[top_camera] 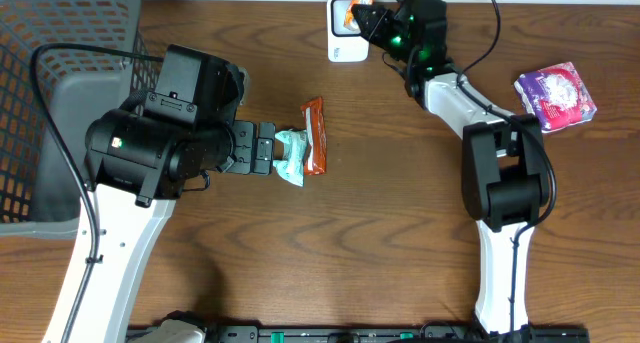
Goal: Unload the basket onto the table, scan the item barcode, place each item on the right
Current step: 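Hold the Kleenex pack in front of the scanner with the right gripper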
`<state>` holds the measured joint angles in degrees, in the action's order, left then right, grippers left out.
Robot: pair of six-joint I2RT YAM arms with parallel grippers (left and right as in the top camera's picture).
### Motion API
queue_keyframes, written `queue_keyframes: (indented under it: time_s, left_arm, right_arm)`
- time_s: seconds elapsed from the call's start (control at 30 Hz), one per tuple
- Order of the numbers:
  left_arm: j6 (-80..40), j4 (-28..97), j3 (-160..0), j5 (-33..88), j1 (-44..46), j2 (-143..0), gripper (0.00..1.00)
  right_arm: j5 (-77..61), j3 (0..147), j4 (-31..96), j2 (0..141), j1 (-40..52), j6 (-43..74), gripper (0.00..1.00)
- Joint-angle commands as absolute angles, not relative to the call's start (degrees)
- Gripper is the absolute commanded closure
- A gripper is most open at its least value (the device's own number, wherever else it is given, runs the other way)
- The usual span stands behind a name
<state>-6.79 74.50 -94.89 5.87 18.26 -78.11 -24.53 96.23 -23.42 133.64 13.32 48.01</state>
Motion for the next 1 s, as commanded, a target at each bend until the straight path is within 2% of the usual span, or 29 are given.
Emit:
queue_keyframes:
  time_s: [0.0,0.4,0.7,0.97]
  left_arm:
    - [-6.44,74.56,-94.94,5.98,18.22,-77.84,0.02]
    - [-6.44,74.56,-94.94,5.98,18.22,-77.84,0.02]
    - [-6.44,74.56,-94.94,5.98,18.22,-77.84,0.02]
    - [-6.44,74.56,-94.94,5.98,18.22,-77.84,0.02]
  right_arm:
    - [-19.14,97.89,-23.35,132.7,14.0,49.76,0.99]
    - [-18.2,104.16,-12.36,134.28,14.68,45.52,0.99]
    - [-29.26,104.88,-15.88,134.26,15.31,42.83,0.99]
    - [-28.58,109.34,-8.78,134.23,14.0,42.54,0.99]
